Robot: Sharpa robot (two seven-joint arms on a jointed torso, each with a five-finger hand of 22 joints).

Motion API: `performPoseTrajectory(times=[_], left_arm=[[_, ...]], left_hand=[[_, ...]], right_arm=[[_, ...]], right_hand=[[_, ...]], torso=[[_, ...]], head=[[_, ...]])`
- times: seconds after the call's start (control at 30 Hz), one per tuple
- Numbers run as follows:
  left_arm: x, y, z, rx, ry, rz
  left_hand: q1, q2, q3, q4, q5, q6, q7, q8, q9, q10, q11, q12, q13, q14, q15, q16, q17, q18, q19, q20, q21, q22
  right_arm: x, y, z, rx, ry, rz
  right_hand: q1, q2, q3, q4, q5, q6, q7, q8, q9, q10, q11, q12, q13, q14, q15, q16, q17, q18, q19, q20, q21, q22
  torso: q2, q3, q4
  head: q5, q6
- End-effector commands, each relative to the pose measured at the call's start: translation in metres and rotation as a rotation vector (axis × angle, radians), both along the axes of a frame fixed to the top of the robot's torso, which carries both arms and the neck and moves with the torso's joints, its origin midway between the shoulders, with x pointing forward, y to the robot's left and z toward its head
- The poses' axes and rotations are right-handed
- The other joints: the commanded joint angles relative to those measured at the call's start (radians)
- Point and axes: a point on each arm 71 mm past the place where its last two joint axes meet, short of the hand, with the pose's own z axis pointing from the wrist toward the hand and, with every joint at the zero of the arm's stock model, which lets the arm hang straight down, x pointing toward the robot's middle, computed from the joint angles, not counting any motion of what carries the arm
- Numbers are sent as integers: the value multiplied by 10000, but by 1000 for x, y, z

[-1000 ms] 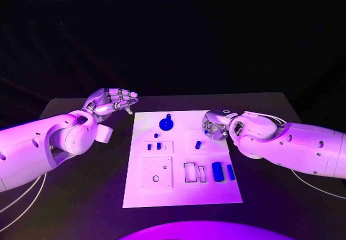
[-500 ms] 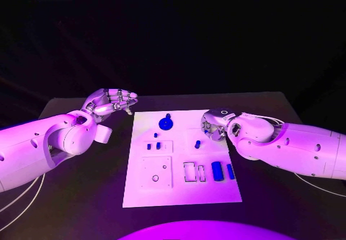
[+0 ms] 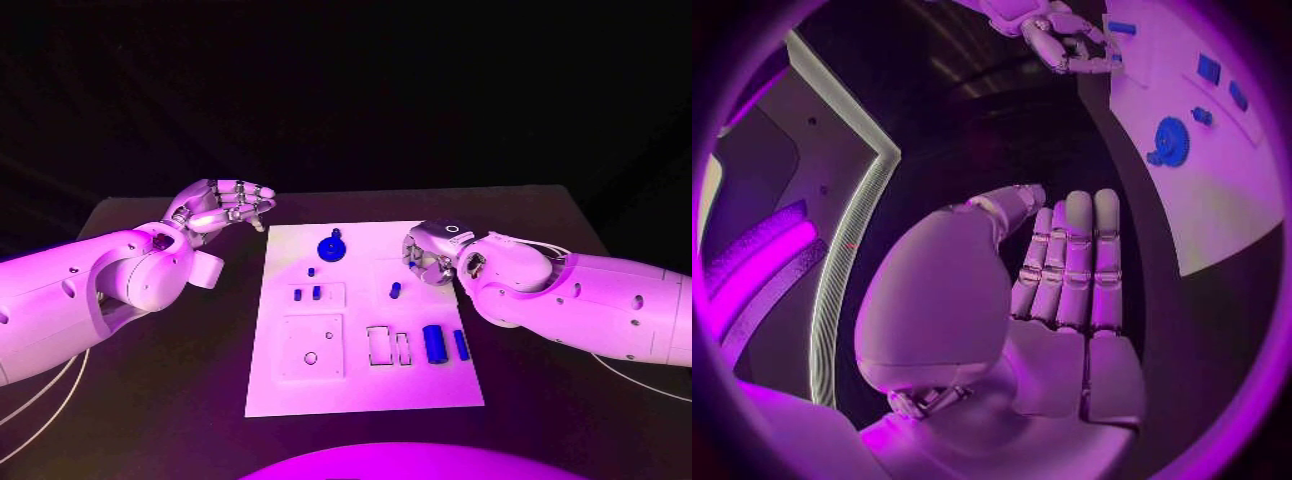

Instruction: Assemble the parts on the task board

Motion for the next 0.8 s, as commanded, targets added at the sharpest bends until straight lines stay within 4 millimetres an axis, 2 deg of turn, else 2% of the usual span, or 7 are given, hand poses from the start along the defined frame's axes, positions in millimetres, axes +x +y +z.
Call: performPoseTrajectory(times=[0.03,0.47,0.63,0.8], left_arm=[[0,-1,1,15,-44,-48],[2,1,0,44,-41,35],[3,1,0,39,-46,47],[3,0,0,22,-52,44]], left_hand=[[-42,40,-31,-4,-23,-60,27,22,-4,-86,-9,-50,-9,-102,2,-37,-14,136,-63,-6,-62,-11],[-42,37,-45,-13,-22,-84,38,18,-8,-121,3,-63,-22,-111,12,-59,-32,136,-68,-1,-83,-22],[-41,37,-46,-15,-22,-88,39,17,-9,-125,4,-64,-24,-112,13,-62,-35,136,-68,0,-85,-24],[-39,37,-50,-20,-22,-99,44,15,-11,-138,9,-68,-29,-116,16,-71,-42,136,-69,1,-93,-28]], right_arm=[[-3,2,1,515,-44,156],[-7,-7,18,1231,-187,40],[-13,-4,26,1558,-303,227],[-21,7,33,1998,-360,548]], right_hand=[[18,103,-7,-63,-30,61,-25,57,21,229,-156,-47,18,518,-74,29,-16,-15,721,-85,42,2160],[-64,115,30,-110,-105,45,-23,75,71,255,-155,-94,25,522,-75,39,-3,-19,727,-88,59,2171],[-70,116,34,-117,-111,44,-24,78,77,258,-156,-99,26,523,-75,40,-1,-21,731,-89,70,2177],[-70,117,34,-117,-111,44,-24,78,77,258,-156,-99,26,523,-75,41,0,-21,731,-89,70,2177]], torso=[[-6,-3,-1],[-16,-6,-4],[-11,0,-1],[-17,-13,4]], head=[[11,2],[20,39],[27,60],[46,84]])
